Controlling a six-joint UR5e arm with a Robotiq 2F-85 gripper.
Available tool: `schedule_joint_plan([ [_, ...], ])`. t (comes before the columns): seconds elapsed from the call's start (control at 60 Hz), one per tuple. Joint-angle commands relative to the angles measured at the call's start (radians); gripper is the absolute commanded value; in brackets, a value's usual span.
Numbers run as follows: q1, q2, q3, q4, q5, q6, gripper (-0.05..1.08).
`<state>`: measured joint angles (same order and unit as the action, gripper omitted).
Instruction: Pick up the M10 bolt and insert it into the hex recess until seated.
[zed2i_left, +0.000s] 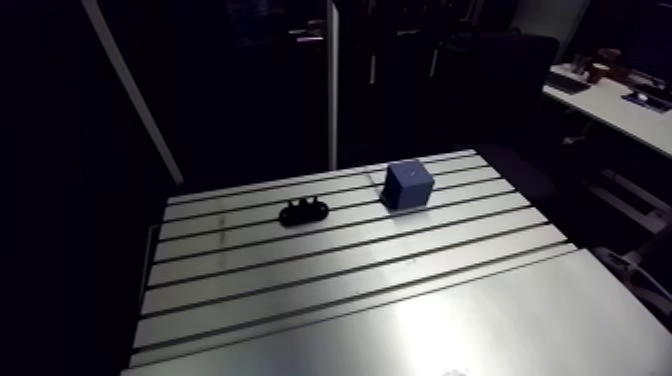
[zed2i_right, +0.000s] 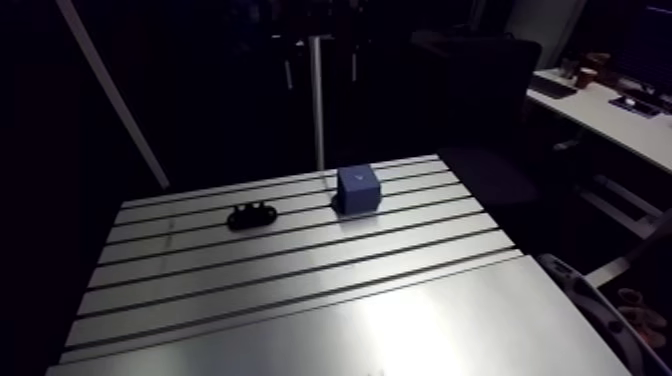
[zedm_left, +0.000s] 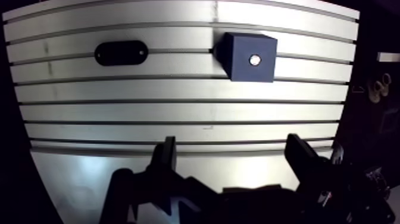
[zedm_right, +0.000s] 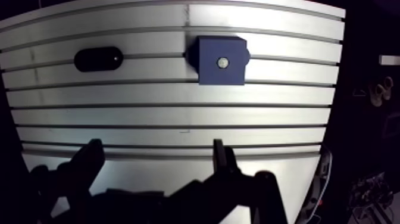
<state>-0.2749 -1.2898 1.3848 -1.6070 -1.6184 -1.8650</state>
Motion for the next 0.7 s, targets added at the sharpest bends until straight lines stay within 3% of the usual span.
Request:
schedule_joint_plan([
  [0.017,0.086,-0.203,0.055,0.042,0.007,0.091,0.01],
  [0.233,0.106,-0.229,0.108,0.034,0.008,0.086,0.01],
  [0.5,0.106,-0.23,0.089,0.033,0.012,0.08,0.01],
  [0.7,0.103,-0.23,0.096,0.034,0.031,0.08,0.01],
])
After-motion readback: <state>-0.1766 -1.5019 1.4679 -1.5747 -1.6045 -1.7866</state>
